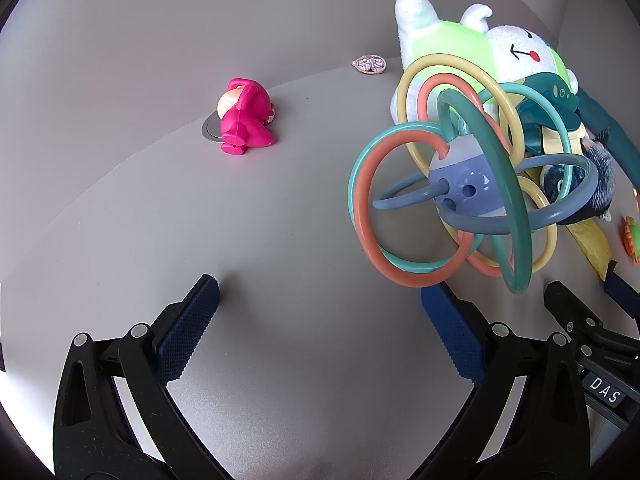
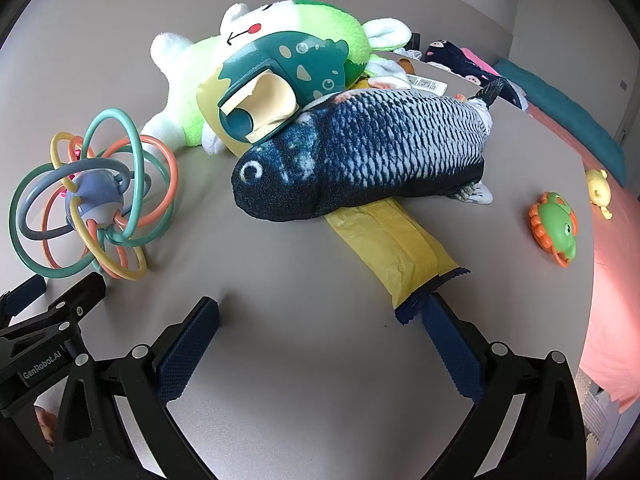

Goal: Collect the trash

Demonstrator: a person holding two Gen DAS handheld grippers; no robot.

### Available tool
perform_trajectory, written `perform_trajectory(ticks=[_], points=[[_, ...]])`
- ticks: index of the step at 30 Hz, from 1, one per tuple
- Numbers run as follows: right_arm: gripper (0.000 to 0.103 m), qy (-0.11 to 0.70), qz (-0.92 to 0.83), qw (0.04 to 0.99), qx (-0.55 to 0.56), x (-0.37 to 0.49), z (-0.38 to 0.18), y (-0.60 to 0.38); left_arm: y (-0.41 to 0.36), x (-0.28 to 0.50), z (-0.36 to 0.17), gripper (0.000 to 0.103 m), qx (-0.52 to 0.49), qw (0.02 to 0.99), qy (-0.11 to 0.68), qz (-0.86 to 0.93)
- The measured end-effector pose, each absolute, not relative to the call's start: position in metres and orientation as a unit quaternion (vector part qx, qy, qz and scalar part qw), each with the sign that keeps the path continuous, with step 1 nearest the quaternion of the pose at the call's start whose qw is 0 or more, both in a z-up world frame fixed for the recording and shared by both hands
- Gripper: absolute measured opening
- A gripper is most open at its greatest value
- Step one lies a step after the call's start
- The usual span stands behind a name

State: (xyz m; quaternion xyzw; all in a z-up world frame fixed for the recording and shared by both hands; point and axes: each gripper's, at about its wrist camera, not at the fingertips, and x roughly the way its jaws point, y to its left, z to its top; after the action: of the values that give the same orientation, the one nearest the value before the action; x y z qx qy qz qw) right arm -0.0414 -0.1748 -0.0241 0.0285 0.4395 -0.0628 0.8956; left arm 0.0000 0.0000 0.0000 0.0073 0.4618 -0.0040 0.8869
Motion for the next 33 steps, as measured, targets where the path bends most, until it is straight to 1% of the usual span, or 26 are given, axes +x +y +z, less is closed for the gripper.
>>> perform_trajectory(ticks=[33], points=[[0.101, 0.440, -0.063, 0.895, 0.029, -0.0413, -0.0241, -0.1747, 0.0000, 0.0000, 0.0000, 0.097, 0.007, 0.887, 0.462, -0.004]])
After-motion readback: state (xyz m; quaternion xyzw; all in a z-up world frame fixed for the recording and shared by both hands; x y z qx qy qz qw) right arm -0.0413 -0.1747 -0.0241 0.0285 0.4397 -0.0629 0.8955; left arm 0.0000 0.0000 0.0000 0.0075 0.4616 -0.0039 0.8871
